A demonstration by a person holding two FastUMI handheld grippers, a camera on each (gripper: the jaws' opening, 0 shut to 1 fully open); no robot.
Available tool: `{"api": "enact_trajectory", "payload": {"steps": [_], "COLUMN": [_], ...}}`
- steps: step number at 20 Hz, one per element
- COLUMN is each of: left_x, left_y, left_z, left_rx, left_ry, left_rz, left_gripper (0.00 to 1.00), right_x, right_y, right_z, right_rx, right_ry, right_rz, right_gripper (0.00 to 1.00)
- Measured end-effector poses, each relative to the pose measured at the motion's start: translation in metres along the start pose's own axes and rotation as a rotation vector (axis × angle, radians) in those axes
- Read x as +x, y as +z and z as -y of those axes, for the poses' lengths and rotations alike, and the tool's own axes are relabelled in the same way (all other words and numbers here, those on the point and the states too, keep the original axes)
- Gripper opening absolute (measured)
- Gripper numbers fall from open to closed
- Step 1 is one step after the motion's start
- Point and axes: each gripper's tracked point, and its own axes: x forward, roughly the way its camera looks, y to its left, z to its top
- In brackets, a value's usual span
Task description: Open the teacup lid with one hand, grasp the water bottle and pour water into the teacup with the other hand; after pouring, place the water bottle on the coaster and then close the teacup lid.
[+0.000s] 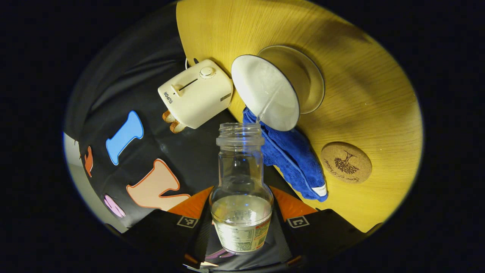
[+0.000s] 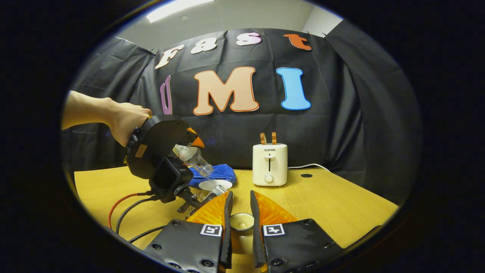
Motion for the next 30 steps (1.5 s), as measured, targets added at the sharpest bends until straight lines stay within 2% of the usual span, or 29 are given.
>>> {"api": "enact_trajectory", "payload": {"steps": [9,11,13,17,19,20,27,28,30], "left_x": [0.0,0.002,0.003,0.006,0.008,0.007,0.005,0.007,0.007], "left_y": [0.002,0.001,0.002,0.006,0.008,0.013,0.027,0.028,0.032], "left_z": [-0.001,0.003,0.009,0.027,0.031,0.03,-0.009,-0.011,-0.011], "left_rx": [-0.007,-0.044,-0.148,-0.497,-0.67,-0.773,-1.725,-1.843,-1.971], "left_ry": [0.004,0.002,0.001,-0.003,0.015,0.033,0.235,0.24,0.242], "left_rz": [0.005,0.013,0.031,0.093,0.12,0.149,0.407,0.426,0.431], "left_gripper": [0.7,0.7,0.7,0.69,0.67,0.69,0.68,0.68,0.68], "right_x": [0.0,0.0,0.0,0.0,0.0,-0.001,-0.001,-0.001,-0.001], "right_y": [0.001,0.0,0.0,0.001,0.0,0.001,0.001,0.0,0.001], "right_z": [0.0,0.0,0.0,0.0,0.0,0.0,0.0,0.0,0.0], "right_rx": [0.0,0.0,0.0,-0.001,0.0,-0.001,-0.001,-0.001,-0.001], "right_ry": [0.0,0.0,0.0,0.0,0.0,0.0,-0.001,-0.001,-0.001], "right_rz": [0.0,0.0,0.0,-0.001,-0.001,-0.001,-0.001,-0.001,-0.002], "right_gripper": [0.25,0.25,0.25,0.25,0.25,0.25,0.25,0.25,0.25]}}
